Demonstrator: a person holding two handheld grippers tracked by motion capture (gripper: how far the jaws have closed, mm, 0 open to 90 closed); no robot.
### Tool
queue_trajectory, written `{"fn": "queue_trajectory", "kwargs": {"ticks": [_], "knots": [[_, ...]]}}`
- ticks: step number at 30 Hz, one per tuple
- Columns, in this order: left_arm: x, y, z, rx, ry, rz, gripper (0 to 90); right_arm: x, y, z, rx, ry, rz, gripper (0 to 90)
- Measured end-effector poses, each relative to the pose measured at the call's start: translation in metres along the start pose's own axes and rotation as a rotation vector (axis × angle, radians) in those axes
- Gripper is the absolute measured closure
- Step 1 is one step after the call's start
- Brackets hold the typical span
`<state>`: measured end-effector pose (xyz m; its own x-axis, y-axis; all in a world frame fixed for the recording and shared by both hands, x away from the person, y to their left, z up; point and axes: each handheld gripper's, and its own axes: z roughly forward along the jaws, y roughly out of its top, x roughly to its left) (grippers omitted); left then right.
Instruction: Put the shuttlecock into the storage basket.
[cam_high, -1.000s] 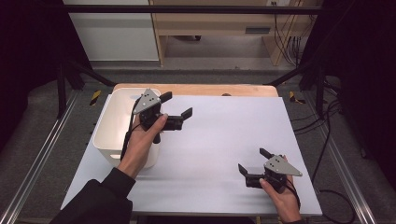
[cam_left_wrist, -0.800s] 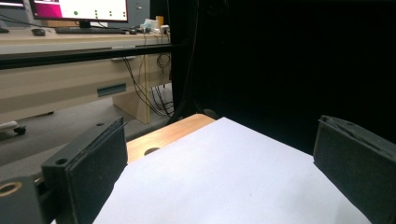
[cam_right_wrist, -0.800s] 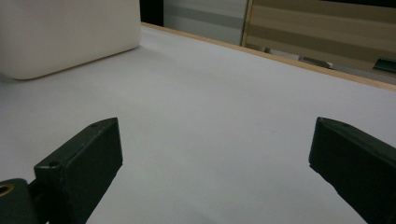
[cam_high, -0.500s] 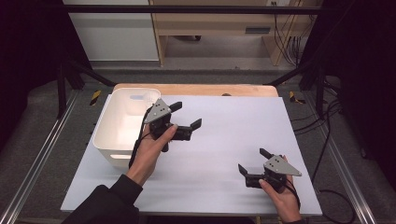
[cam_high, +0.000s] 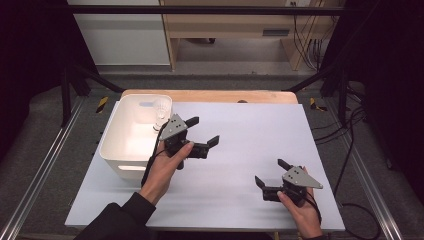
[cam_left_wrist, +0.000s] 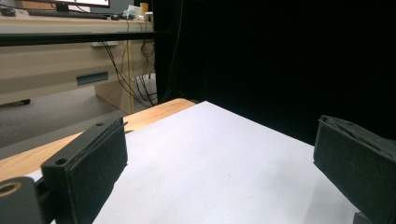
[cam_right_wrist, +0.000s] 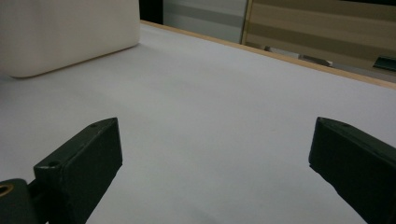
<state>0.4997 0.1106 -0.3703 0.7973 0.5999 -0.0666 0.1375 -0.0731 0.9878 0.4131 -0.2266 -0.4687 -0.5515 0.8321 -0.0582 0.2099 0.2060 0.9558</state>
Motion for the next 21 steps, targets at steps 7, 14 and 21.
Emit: {"fn": "queue_trajectory", "kwargs": {"ticks": [7, 14, 21], "knots": [[-0.006, -0.006, -0.001, -0.003, -0.014, 0.002, 2.5, 0.001, 0.0, 0.0, 0.003, 0.002, 0.001, 2.8], [-0.012, -0.018, -0.003, 0.006, -0.025, 0.002, 2.5, 0.001, 0.0, 0.0, 0.002, 0.002, -0.001, 2.8], [-0.02, -0.029, -0.006, 0.021, -0.039, 0.017, 2.5, 0.002, 0.0, 0.001, 0.006, 0.005, -0.004, 2.8]]}}
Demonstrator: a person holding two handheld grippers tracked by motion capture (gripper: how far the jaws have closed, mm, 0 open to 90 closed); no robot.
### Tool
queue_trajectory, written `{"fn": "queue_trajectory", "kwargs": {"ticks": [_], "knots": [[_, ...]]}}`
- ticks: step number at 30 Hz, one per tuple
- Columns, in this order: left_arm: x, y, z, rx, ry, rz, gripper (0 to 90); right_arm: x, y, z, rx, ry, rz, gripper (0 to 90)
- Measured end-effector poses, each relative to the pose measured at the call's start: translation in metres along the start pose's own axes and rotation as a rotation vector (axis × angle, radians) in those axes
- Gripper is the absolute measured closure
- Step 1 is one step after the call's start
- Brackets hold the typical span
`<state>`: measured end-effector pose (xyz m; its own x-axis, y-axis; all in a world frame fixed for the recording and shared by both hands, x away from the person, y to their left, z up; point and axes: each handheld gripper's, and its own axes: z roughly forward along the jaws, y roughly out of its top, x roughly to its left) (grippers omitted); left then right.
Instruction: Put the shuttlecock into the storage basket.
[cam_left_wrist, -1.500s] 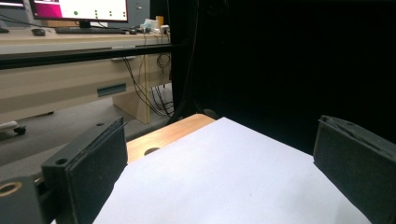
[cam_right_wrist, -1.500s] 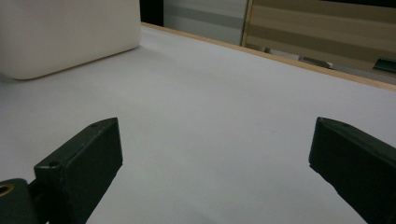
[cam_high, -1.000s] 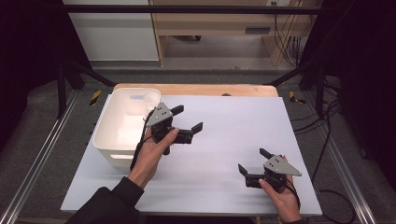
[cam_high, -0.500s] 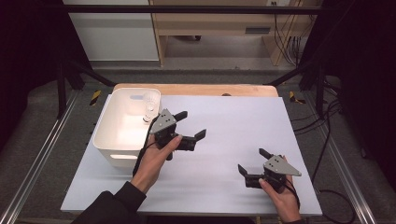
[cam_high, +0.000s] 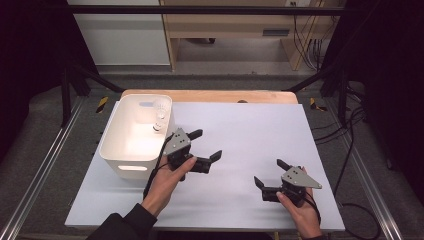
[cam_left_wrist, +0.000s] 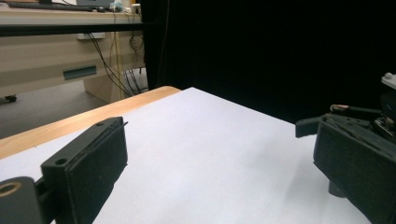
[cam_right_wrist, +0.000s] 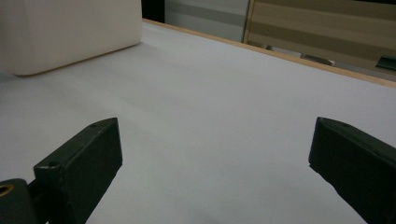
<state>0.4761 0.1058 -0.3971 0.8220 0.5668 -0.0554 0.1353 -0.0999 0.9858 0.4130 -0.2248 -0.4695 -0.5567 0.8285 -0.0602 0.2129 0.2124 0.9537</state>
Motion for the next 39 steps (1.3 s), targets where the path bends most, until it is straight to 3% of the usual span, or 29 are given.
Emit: {"fn": "queue_trajectory", "kwargs": {"ticks": [15, 24, 39], "knots": [[-0.017, -0.023, -0.012, 0.023, -0.022, 0.031, 2.5, 0.001, 0.0, 0.0, 0.003, 0.001, -0.007, 2.8], [-0.025, -0.038, -0.022, 0.019, -0.027, 0.024, 2.6, 0.002, 0.0, 0.0, 0.006, 0.003, -0.007, 2.8], [-0.035, -0.058, -0.05, 0.034, -0.04, 0.056, 2.9, 0.003, 0.0, 0.001, 0.007, 0.006, -0.011, 2.8]]}}
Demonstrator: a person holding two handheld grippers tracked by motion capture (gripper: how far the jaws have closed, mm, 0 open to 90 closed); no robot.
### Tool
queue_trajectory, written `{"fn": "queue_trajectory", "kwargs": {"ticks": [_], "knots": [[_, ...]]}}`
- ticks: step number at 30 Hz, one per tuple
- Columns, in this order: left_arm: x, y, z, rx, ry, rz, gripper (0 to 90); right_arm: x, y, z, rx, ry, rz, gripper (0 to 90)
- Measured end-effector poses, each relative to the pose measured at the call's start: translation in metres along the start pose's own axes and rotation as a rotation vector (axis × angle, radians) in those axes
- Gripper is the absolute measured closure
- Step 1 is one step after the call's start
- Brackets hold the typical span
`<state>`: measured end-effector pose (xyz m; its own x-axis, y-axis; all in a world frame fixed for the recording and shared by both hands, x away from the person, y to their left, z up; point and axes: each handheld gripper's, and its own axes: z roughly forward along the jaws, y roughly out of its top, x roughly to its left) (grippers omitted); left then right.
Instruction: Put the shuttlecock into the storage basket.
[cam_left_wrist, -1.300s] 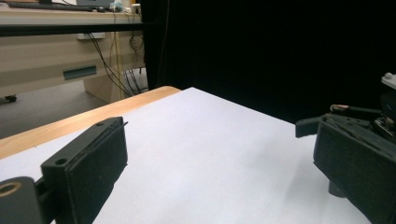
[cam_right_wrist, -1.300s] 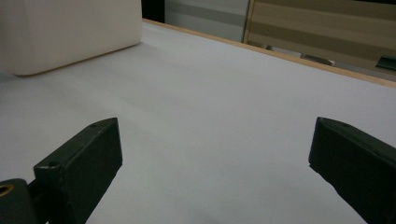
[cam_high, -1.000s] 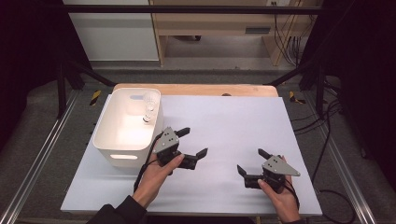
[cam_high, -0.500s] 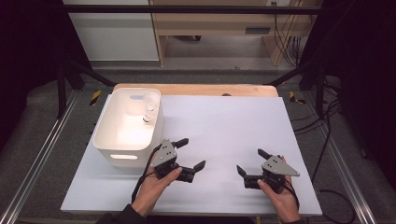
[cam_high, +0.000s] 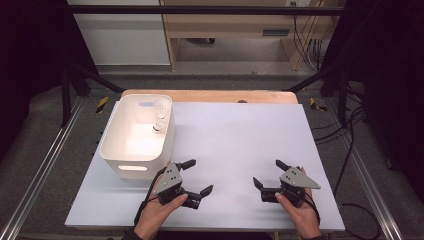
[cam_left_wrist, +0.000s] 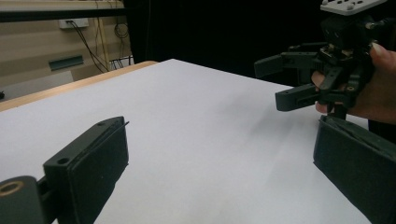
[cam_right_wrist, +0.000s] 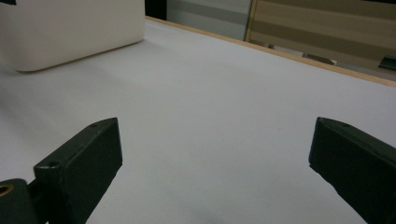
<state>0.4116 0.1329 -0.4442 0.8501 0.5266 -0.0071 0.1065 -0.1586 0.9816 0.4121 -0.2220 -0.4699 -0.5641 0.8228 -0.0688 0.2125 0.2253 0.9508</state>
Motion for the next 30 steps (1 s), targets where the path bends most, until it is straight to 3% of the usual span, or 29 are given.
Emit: {"fn": "queue_trajectory", "kwargs": {"ticks": [19, 26, 30], "knots": [[0.004, 0.008, -0.066, -0.08, 0.087, -0.011, 2.8, 0.0, 0.0, -0.001, 0.005, 0.003, -0.008, 2.8], [0.009, 0.011, -0.091, -0.1, 0.143, 0.001, 2.8, -0.001, 0.0, -0.001, 0.004, 0.007, -0.009, 2.9], [0.014, 0.005, -0.101, -0.115, 0.183, -0.02, 2.8, 0.0, 0.0, -0.002, 0.001, 0.008, -0.015, 2.9]]}}
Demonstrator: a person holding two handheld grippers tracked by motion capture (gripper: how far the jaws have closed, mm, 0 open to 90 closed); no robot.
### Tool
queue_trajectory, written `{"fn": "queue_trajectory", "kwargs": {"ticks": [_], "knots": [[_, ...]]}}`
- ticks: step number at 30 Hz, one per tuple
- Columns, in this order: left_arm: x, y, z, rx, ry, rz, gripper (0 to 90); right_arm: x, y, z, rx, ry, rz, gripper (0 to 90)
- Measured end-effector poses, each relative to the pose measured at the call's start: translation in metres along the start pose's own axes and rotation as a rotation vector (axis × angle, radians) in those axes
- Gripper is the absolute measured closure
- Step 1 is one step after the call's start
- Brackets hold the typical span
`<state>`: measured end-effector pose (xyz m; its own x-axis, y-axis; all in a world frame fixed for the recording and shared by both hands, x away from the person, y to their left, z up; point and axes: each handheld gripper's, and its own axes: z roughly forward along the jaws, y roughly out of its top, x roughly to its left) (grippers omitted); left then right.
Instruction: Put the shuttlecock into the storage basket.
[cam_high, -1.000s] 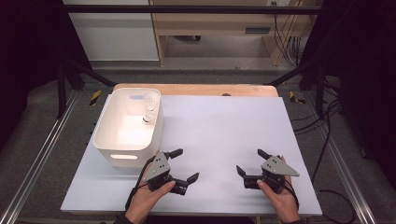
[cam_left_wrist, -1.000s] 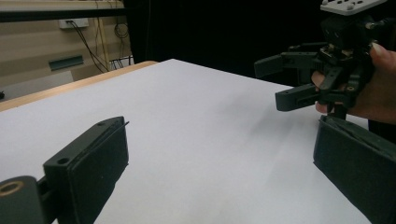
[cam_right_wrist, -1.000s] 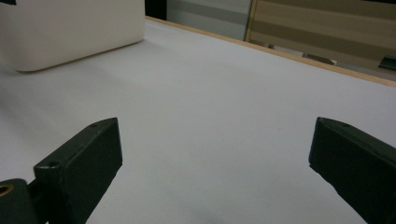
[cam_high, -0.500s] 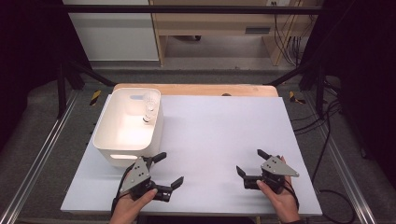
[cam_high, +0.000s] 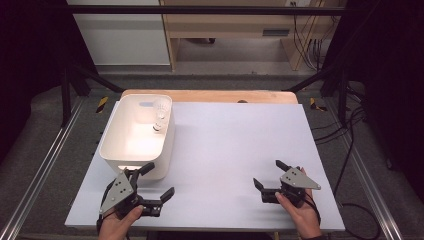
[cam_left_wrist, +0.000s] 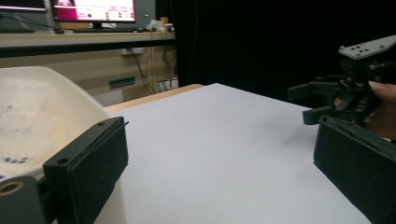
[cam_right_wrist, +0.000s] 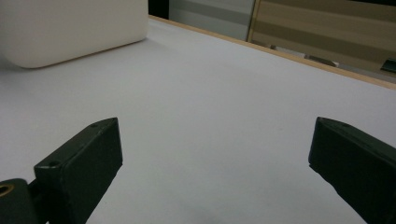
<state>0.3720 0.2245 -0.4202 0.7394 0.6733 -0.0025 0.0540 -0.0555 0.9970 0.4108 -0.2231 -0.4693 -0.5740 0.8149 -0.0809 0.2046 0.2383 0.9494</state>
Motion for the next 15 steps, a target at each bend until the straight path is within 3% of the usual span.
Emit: {"fn": "queue_trajectory", "kwargs": {"ticks": [15], "knots": [[0.027, -0.016, -0.026, -0.007, 0.076, -0.034, 2.9, 0.0, 0.0, -0.003, -0.021, -0.005, -0.003, 3.5]]}}
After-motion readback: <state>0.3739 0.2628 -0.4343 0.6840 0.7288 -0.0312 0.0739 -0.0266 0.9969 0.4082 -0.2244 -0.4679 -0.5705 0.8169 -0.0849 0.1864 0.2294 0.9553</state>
